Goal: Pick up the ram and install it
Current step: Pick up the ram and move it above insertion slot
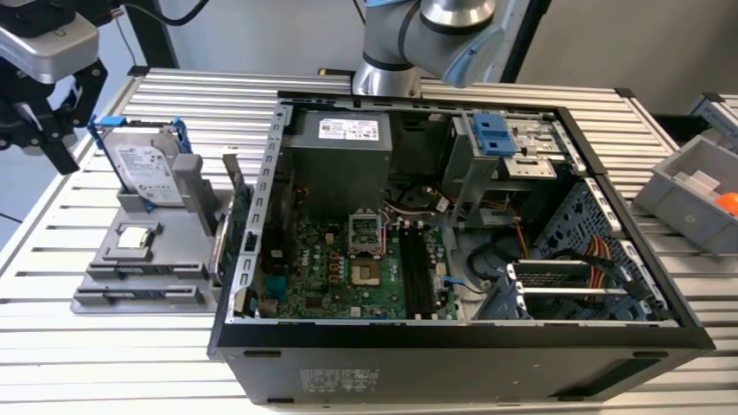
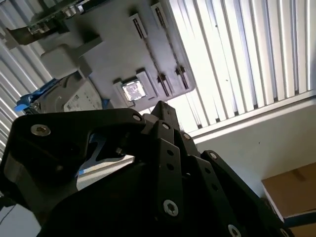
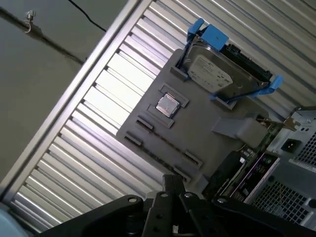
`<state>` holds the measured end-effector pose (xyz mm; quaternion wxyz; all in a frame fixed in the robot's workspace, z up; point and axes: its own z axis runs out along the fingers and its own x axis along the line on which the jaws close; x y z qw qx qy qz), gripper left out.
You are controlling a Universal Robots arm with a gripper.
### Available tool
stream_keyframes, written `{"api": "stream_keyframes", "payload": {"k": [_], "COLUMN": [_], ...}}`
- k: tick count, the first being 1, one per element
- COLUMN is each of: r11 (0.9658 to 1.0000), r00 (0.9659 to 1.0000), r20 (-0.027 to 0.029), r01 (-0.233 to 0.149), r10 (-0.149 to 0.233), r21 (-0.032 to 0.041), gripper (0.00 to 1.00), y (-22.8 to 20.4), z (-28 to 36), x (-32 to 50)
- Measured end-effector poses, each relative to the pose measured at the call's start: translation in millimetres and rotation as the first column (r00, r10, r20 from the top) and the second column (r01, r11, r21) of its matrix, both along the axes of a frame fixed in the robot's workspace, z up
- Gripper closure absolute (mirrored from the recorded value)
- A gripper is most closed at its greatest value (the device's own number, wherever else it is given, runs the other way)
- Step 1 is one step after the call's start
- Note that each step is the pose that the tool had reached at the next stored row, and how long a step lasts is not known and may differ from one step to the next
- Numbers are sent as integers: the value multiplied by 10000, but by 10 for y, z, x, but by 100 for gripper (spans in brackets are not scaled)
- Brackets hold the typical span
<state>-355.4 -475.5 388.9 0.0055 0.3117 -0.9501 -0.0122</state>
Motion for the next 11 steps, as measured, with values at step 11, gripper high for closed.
{"api": "stream_keyframes", "payload": {"k": [11], "r11": [9853], "r00": [9853], "r20": [-2], "r01": [-1708], "r10": [1708], "r21": [-28], "gripper": [100], "y": [1], "z": [0], "x": [0]}}
